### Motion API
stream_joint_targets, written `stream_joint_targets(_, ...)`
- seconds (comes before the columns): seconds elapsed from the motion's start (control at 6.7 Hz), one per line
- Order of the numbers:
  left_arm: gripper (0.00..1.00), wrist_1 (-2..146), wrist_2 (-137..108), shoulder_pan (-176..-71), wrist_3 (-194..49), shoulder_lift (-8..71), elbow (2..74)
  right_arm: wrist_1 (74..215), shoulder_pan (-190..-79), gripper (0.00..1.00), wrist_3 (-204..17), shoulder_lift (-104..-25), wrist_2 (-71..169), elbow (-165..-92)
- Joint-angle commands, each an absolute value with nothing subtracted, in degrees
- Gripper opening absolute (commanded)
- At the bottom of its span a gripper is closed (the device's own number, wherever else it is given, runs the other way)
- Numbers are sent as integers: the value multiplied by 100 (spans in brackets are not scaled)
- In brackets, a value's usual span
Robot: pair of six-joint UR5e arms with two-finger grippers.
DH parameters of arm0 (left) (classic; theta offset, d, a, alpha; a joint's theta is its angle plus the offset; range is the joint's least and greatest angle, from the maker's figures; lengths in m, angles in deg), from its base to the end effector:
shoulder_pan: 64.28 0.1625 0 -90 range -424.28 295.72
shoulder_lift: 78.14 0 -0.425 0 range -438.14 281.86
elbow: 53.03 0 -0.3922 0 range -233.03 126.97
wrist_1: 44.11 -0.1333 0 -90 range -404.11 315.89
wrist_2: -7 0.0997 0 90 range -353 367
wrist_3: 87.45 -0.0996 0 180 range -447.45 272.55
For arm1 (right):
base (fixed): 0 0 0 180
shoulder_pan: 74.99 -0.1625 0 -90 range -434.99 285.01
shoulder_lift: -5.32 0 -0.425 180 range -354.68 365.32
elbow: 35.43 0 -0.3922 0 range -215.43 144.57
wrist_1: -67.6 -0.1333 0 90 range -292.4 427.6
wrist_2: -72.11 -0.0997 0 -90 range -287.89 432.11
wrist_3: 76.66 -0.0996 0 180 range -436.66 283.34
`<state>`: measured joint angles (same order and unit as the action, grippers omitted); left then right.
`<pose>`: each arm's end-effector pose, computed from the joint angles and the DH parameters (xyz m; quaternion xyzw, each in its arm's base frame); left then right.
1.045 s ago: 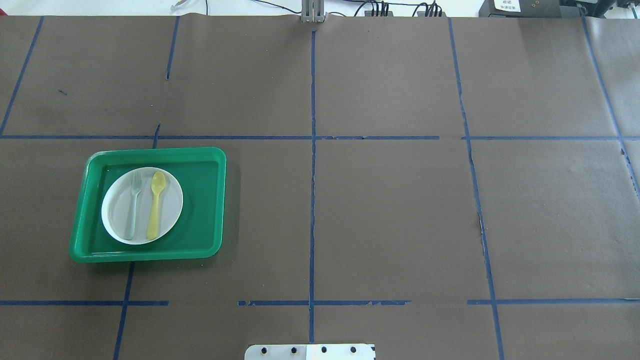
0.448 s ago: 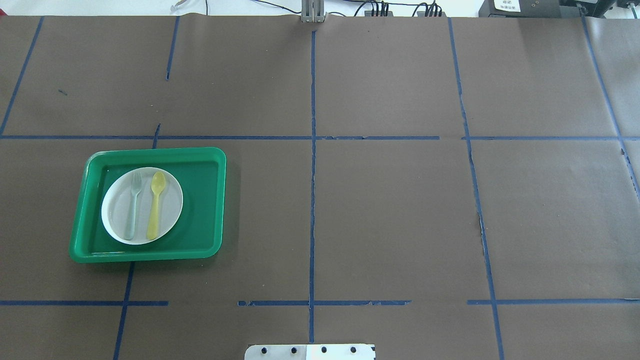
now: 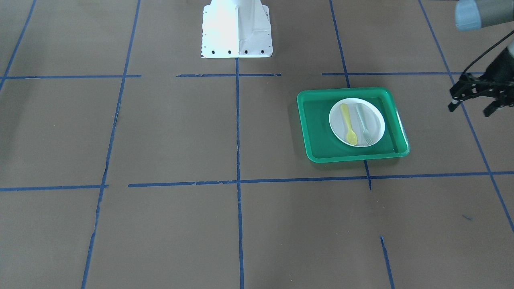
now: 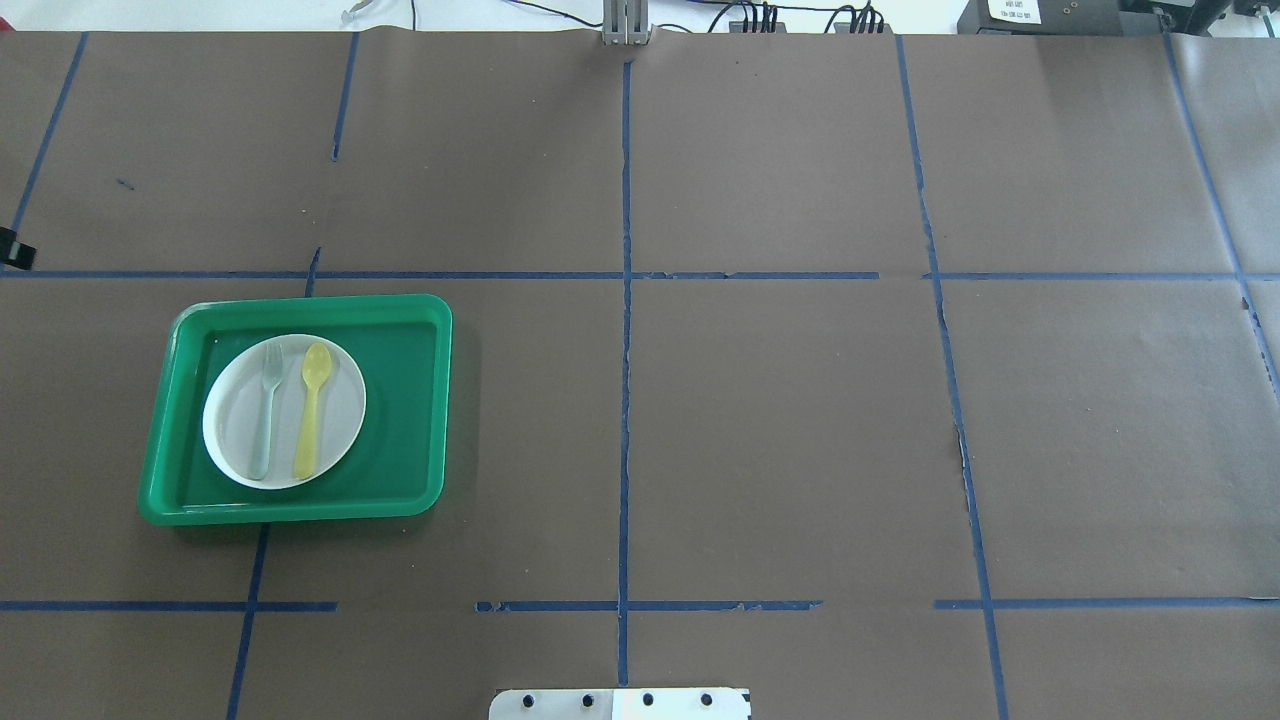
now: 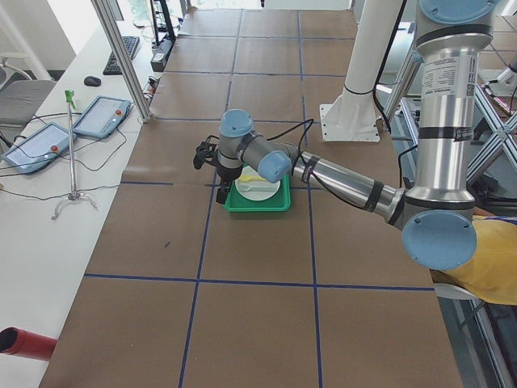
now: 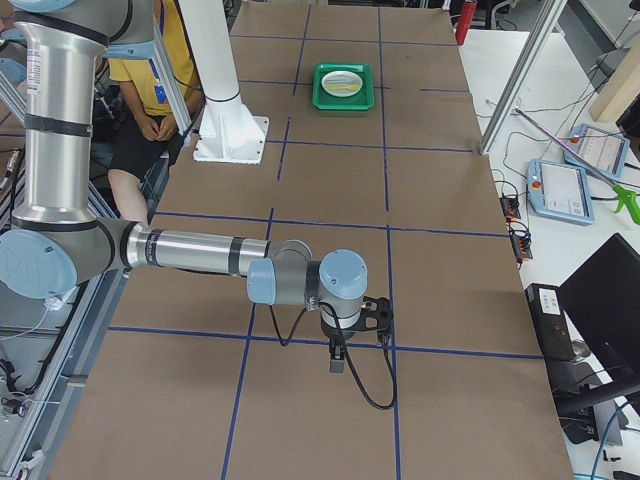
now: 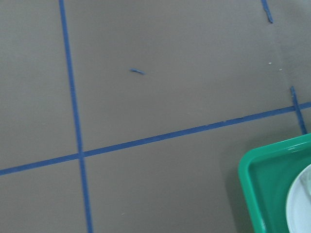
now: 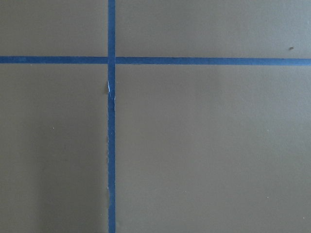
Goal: Place spoon
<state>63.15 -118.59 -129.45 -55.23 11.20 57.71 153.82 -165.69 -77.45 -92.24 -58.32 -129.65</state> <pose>0.1382 -0.4780 0.4567 0.1295 0.3999 0.0395 0.9065 0.0740 -0.4350 0.6817 0.0033 -0.3455 0.0109 0.9383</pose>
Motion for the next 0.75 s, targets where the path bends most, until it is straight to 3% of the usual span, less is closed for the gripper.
stream_joint_targets(0.0, 100, 6934, -11124, -11618, -3856, 1360, 5588, 15373, -16569, 100, -7745, -9224, -5832, -12965)
stream_joint_targets(0.6, 100, 6927, -10312, -10403, -2472, 2011, 5104, 15382, -16569, 100, -7745, -9224, -5832, -12965)
